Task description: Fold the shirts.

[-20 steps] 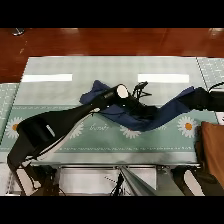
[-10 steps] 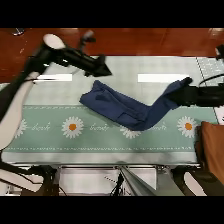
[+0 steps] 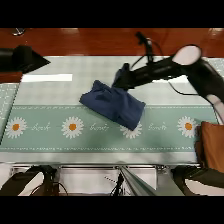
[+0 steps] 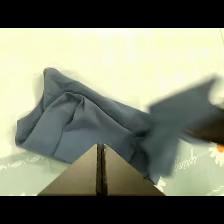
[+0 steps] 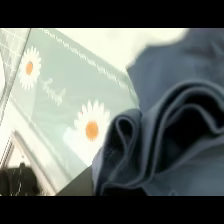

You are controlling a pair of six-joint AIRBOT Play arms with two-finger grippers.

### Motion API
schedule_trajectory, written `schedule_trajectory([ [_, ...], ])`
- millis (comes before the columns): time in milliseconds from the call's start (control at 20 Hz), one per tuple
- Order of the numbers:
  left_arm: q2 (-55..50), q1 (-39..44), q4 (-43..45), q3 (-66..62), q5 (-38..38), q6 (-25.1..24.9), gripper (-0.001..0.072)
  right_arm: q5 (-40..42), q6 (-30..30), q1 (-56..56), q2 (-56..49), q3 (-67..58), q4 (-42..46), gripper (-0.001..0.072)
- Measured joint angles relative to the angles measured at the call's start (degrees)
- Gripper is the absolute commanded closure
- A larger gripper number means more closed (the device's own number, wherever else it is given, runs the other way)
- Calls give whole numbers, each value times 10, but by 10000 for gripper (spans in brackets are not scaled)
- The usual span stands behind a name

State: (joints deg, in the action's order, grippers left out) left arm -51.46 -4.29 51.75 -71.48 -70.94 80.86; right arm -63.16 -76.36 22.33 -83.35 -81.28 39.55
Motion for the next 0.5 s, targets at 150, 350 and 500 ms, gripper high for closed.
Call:
schedule_trajectory([
  [150,133,-2,-3,135,20,-3,683,25,-10,36,-111,-83,0,691],
  [350,240,-2,-13,283,36,16,683,42,-36,56,-208,-152,-14,95],
  [500,269,-2,-16,356,48,26,683,14,-41,47,-229,-179,-30,97],
])
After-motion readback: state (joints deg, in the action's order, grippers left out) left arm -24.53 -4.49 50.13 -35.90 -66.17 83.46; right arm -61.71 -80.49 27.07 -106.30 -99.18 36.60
